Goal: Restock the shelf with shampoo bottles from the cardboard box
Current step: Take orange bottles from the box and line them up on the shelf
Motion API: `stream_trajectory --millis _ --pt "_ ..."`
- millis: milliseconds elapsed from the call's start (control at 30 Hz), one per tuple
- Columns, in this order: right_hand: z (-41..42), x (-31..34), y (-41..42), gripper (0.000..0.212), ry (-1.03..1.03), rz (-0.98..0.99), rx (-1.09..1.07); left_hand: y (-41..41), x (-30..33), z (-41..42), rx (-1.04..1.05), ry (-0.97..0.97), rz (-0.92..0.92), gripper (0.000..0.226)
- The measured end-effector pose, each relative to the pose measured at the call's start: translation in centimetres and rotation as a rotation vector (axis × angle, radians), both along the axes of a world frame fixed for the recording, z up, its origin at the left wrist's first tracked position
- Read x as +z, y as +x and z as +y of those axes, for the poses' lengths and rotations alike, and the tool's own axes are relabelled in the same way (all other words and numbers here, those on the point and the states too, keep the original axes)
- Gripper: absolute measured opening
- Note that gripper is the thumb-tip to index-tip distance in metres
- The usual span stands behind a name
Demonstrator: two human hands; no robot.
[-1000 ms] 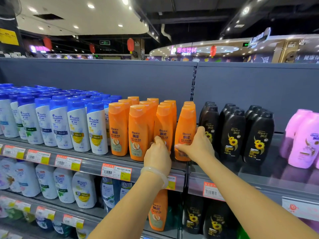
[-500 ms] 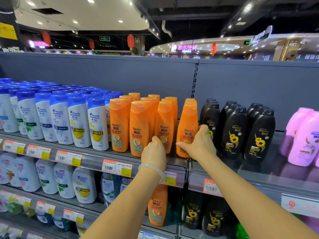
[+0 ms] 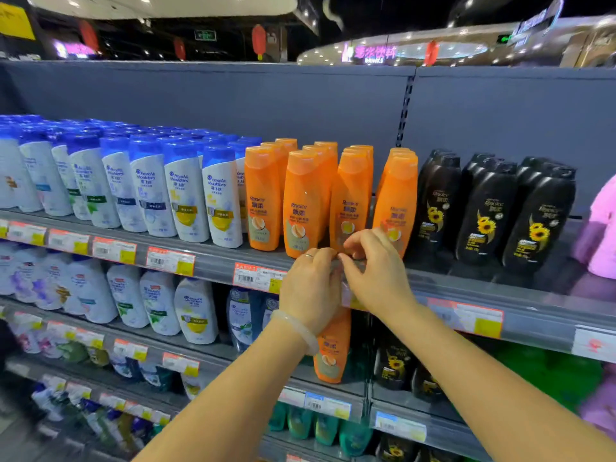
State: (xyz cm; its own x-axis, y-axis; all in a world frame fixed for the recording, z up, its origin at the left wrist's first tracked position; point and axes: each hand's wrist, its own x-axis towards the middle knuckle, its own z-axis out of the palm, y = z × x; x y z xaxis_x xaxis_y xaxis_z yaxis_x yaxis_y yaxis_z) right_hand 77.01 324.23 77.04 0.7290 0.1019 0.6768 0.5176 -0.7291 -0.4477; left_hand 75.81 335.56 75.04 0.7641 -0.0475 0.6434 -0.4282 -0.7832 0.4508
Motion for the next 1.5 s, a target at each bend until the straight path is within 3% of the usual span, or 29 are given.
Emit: stream_trajectory --millis 100,333,467,633,900,1267,1500 --pt "2.0 -1.4 -0.9 0.011 -0.011 0.053 0.040 -1.1 -1.0 2.3 0.052 0.018 0.033 0.024" --pt "8.3 -5.1 -3.1 0.037 -0.330 0.527 0.154 -5.0 -4.8 9.9 0.281 0.210 0.490 0.045" --pt "12.2 -9.9 -6.0 0.041 -0.405 0.736 0.261 -9.7 -8.9 14.6 0.410 0.256 0.704 0.052" --pt "17.4 -15.2 -11.0 0.051 -0.526 0.943 0.400 -17.2 -14.3 20.9 0.565 0.201 0.912 0.036" --pt "27.2 -17.9 -14.6 0.046 -0.611 0.991 0.510 -24.9 -18.0 31.9 0.784 0.082 1.064 0.052" --pt "45.2 -25.4 -14.6 0.049 -0.488 1.139 0.392 -23.4 -23.7 51.3 0.655 0.181 1.206 0.052" --pt "46.4 -33.0 -14.4 0.051 -0.445 1.343 0.248 -20.9 -30.4 55.2 0.506 0.228 1.371 0.053"
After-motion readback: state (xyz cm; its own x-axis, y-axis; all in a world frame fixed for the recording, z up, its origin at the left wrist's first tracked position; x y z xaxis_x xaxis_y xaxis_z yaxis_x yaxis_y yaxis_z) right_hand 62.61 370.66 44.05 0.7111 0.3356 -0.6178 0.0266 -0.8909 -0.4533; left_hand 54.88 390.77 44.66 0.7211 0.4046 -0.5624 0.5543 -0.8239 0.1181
